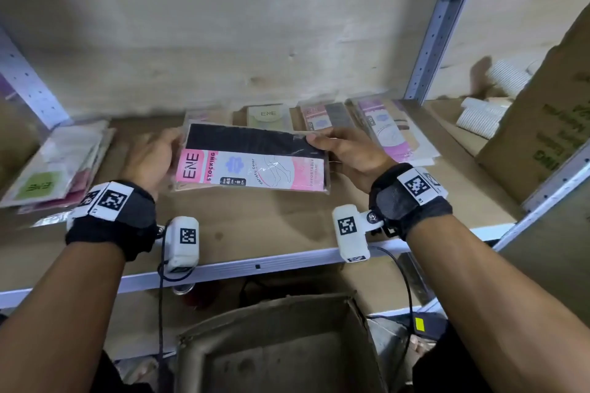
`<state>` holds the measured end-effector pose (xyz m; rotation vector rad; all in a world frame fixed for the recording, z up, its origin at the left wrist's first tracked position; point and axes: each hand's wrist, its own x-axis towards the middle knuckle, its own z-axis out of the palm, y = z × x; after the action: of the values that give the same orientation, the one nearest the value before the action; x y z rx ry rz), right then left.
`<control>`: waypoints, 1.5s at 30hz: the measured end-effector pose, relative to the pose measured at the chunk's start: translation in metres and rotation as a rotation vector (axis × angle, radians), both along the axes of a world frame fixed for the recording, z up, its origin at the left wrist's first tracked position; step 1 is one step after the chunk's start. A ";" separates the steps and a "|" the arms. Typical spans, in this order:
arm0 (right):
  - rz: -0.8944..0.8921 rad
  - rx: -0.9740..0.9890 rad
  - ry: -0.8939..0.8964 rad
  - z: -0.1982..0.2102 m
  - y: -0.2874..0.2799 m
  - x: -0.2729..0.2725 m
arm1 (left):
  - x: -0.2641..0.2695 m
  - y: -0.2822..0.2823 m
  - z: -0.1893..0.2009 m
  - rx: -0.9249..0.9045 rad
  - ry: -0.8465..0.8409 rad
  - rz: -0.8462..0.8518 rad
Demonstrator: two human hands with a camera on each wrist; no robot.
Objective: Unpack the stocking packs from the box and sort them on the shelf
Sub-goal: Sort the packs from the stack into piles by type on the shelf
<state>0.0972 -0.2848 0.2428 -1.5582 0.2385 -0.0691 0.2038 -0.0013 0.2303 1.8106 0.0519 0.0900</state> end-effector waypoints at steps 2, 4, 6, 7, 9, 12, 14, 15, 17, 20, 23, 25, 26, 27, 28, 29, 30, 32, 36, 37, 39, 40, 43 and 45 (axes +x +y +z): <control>-0.004 -0.026 0.006 0.000 0.000 -0.002 | -0.001 -0.005 0.001 0.027 -0.013 0.040; -0.030 -0.035 -0.003 0.000 -0.002 -0.003 | -0.003 -0.008 0.000 0.049 -0.044 0.047; -0.060 -0.039 -0.006 0.001 -0.004 -0.005 | -0.003 -0.011 -0.003 0.042 -0.052 0.023; -0.073 -0.038 -0.005 0.001 -0.005 -0.006 | -0.003 -0.013 -0.004 -0.002 -0.034 -0.008; -0.096 -0.024 -0.003 -0.001 -0.006 -0.006 | -0.001 -0.014 -0.005 -0.149 0.035 -0.069; -0.112 0.005 -0.014 0.000 -0.002 -0.007 | 0.000 -0.014 -0.004 -0.388 0.159 -0.171; -0.110 0.022 -0.022 -0.001 0.001 -0.007 | -0.003 -0.013 -0.002 -0.480 0.207 -0.224; -0.107 0.026 -0.025 -0.001 0.002 -0.006 | -0.004 -0.013 -0.001 -0.492 0.218 -0.247; -0.103 0.028 -0.028 -0.002 0.003 -0.005 | -0.007 -0.013 0.002 -0.506 0.225 -0.277; -0.094 0.029 -0.041 -0.003 0.007 -0.003 | -0.011 -0.013 0.007 -0.588 0.235 -0.340; -0.093 0.053 -0.054 -0.004 0.012 -0.002 | -0.018 -0.013 0.013 -0.645 0.229 -0.381; -0.090 0.041 -0.054 -0.003 0.014 -0.002 | -0.022 -0.014 0.016 -0.700 0.222 -0.416; -0.089 0.028 -0.054 -0.002 0.014 -0.002 | -0.023 -0.013 0.017 -0.729 0.221 -0.438; -0.092 0.016 -0.056 0.000 0.013 -0.002 | -0.023 -0.013 0.017 -0.747 0.217 -0.466; -0.098 0.011 -0.061 0.000 0.012 -0.001 | -0.022 -0.012 0.017 -0.760 0.214 -0.493; -0.105 0.012 -0.066 0.001 0.011 -0.001 | -0.021 -0.011 0.016 -0.770 0.215 -0.519; -0.109 0.013 -0.068 0.001 0.010 0.000 | -0.019 -0.010 0.015 -0.772 0.222 -0.535; -0.106 0.004 -0.065 0.001 0.008 0.000 | -0.014 -0.010 0.011 -0.733 0.220 -0.504; -0.121 -0.018 -0.034 -0.001 0.005 0.001 | -0.010 -0.013 0.005 -0.699 0.203 -0.479; -0.125 -0.020 -0.026 -0.002 0.004 0.001 | -0.010 -0.014 0.005 -0.699 0.198 -0.480; -0.127 -0.022 -0.019 -0.003 0.004 0.002 | -0.009 -0.016 0.004 -0.677 0.184 -0.462; -0.125 -0.022 -0.021 -0.003 0.003 0.003 | -0.009 -0.015 0.004 -0.674 0.182 -0.460; -0.117 -0.020 -0.033 -0.003 0.002 0.003 | -0.007 -0.013 0.005 -0.717 0.186 -0.515; -0.112 -0.026 -0.031 -0.002 0.003 0.003 | -0.007 -0.012 0.006 -0.708 0.166 -0.520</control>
<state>0.1006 -0.2822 0.2405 -1.5675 0.3008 -0.1846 0.1973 -0.0132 0.2367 1.0747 -0.2425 -0.4034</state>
